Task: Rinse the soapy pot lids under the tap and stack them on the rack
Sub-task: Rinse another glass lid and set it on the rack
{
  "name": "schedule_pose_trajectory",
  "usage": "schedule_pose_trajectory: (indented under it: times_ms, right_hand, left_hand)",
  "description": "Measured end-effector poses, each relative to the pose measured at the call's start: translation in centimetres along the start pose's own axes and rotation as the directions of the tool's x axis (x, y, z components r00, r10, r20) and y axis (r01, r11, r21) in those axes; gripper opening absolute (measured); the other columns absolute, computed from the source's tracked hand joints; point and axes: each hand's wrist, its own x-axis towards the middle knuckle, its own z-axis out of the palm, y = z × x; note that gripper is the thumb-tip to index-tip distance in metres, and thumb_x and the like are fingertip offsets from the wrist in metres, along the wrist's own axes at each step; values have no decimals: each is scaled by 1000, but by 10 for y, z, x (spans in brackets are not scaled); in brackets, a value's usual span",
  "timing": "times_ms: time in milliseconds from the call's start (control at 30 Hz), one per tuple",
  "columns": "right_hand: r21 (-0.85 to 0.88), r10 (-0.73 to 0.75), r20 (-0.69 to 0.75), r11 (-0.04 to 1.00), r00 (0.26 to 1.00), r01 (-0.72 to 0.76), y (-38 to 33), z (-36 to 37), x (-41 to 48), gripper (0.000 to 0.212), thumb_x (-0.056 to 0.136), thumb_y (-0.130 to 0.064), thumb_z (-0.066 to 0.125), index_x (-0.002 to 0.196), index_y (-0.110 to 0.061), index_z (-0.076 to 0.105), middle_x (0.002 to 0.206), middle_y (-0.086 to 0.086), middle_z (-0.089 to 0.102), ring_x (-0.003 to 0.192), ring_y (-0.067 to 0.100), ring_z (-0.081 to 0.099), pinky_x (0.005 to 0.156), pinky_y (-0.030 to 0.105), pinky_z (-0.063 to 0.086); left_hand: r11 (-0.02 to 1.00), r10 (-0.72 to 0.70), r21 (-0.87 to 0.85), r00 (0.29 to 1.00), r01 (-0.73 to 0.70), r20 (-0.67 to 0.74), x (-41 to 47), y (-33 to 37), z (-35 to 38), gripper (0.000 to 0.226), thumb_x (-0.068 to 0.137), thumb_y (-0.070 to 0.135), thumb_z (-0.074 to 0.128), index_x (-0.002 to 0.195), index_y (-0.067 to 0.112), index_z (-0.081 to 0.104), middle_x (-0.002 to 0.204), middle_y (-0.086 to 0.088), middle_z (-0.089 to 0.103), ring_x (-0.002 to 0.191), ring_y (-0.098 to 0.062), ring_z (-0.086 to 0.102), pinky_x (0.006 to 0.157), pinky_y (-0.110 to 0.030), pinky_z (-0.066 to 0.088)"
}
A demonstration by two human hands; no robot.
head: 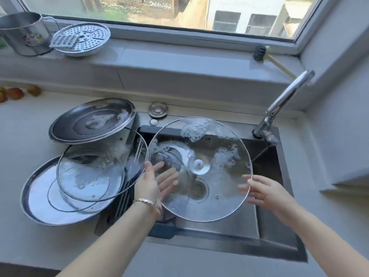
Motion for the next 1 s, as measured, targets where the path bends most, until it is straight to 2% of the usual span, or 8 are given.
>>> schedule_pose_trajectory:
  times_ms: [167,333,467,600,667,833,933,1000]
  right_hand:
    - [-35,-37,-281,999,959,28,8,-59,30,25,98,-24,43,105,-5,57,73,8,60,58,14,59,52,19,49]
    - [-128,-53,-323,992,945,12,-9,-97,64,35,97,-32,42,104,-1,56,73,9,58,58,19,57,44,16,48]
    - [-146,1,-324,988,946,-51,-30,-98,97,43,94,-46,43,98,-4,52,80,14,60,61,22,58,58,25,50]
    - [-188,46,-362,975,931,-121,-48,-92,131,51,88,-58,42,95,-9,49,80,13,62,59,21,62,51,23,49]
    - [-211,80,-355,964,931,-163,-52,-89,143,50,88,-56,41,95,-8,51,77,12,61,56,21,60,45,23,43]
    - [-189,150,-382,953,912,-236,-52,-84,156,26,94,-26,36,109,-9,49,66,8,52,46,19,49,38,18,35]
    - [-255,136,-402,933,906,-253,-49,-84,163,43,95,-22,31,135,-12,42,63,7,50,47,19,46,43,23,36]
    - [-312,100,-413,918,905,-244,-45,-86,166,45,95,-20,29,136,-7,43,69,10,54,51,22,48,48,27,38]
  left_hand:
    - [994,52,91,999,-53,14,0,-22,37,41,95,45,32,93,14,59,85,-16,69,58,-18,71,57,-29,57]
    - [990,78,118,997,-78,11,1,-41,64,41,95,46,34,92,12,58,80,-16,69,58,-19,71,57,-29,58]
    - [989,90,122,996,-89,1,8,-47,76,42,95,46,34,94,12,57,63,-8,72,58,-19,71,57,-29,58]
    - [987,102,132,994,-95,-48,17,-45,86,43,95,47,34,96,10,58,78,-16,69,57,-18,71,56,-27,57]
    - [984,115,141,992,-106,-60,22,-42,88,44,95,47,34,97,9,58,78,-16,69,57,-18,71,54,-25,58]
    - [981,127,154,989,-115,-73,30,-38,95,44,94,46,36,94,9,58,67,-12,71,55,-18,70,51,-25,58]
    - [979,124,169,990,-111,-68,31,-39,99,43,95,45,35,93,9,58,76,-16,68,54,-18,70,54,-26,58]
    - [979,116,178,991,-104,-62,32,-40,101,42,94,46,36,92,10,58,73,-14,69,55,-18,70,55,-27,58]
